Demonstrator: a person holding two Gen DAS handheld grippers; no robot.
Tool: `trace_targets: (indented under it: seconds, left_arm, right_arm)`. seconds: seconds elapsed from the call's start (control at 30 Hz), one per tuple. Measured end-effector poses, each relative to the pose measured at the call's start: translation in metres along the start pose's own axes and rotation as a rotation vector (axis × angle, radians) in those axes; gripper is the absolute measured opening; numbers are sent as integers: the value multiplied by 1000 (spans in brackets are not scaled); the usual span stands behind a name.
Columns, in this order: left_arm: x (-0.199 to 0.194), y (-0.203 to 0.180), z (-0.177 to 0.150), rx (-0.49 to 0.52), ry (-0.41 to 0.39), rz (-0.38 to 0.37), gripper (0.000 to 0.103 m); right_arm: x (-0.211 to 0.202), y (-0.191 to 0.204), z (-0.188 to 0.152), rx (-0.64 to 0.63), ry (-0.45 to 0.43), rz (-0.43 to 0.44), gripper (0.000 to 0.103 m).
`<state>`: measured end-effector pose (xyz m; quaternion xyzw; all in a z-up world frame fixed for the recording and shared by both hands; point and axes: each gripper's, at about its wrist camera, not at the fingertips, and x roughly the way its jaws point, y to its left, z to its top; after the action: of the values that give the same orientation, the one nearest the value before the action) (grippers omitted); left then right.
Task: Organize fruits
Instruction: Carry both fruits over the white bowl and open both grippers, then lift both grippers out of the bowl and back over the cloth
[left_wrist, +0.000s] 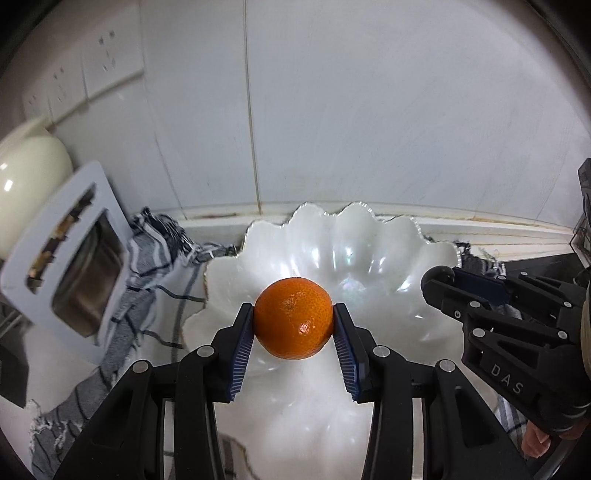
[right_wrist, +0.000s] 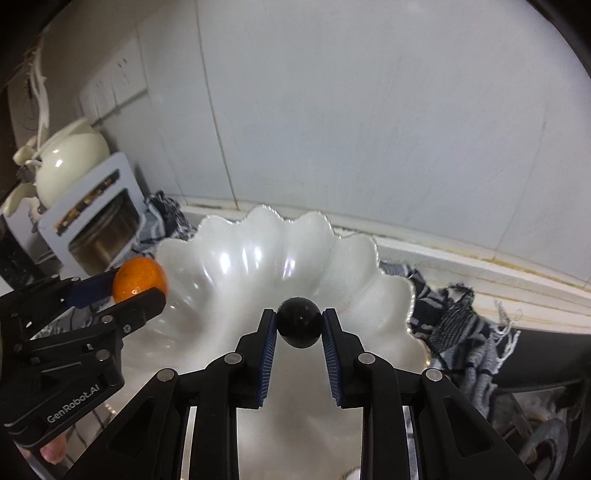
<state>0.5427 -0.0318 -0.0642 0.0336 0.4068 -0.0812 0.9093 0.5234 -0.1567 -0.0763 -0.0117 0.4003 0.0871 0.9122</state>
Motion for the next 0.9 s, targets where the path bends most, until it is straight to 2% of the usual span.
trace_targets:
  seconds: [0.2, 0.5, 0.53, 0.57, 0.63, 0.77, 0.9]
  left_arm:
    - [31, -2, 4, -1, 62, 7, 42]
    - [52, -8, 9, 11, 123, 19, 43]
    - [54, -8, 9, 10, 134, 21, 45]
    - [55, -7, 9, 6, 136, 22, 51]
    - [52, -7, 11, 7, 125, 31, 61]
    - [38, -9, 14, 25, 96, 77, 65]
    - [14, -4, 13, 7, 62, 89, 72]
  right_arm:
    - [30, -10, 5, 25, 77, 12, 27]
    - [55, -14, 3, 54, 148, 27, 28]
    - [55, -14, 3, 56, 150, 25, 28]
    - [56, -14, 3, 60, 153, 26, 28]
    - [55, -14, 3, 61, 156, 26, 38]
    - [46, -15, 5, 51, 134, 9, 41]
    - [22, -16, 5, 44, 82, -11, 41]
